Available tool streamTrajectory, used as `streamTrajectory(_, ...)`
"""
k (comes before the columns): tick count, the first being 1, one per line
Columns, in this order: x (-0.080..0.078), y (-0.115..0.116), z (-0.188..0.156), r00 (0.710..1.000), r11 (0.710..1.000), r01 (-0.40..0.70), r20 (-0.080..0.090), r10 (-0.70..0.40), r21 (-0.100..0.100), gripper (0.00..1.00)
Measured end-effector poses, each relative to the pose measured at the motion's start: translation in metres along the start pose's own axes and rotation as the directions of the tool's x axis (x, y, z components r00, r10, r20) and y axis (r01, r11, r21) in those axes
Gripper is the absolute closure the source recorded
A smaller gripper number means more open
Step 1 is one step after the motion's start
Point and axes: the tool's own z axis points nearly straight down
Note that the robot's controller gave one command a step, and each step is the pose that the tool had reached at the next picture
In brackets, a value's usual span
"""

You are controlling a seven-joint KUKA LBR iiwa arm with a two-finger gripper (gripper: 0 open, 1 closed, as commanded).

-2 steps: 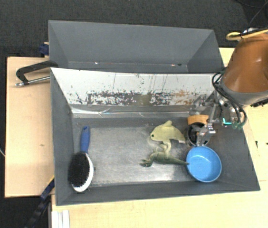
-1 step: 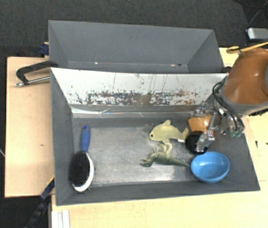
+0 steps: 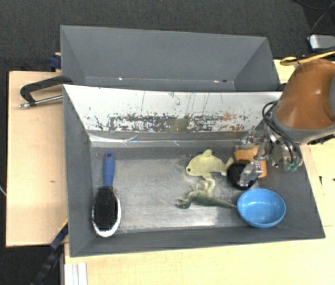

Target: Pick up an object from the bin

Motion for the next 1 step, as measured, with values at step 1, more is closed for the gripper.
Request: streamTrajectory(1,-0.0096,0.0233,-0.1494,0.932,0.932,0.363,-0.005,-0.363,0.015,1.00)
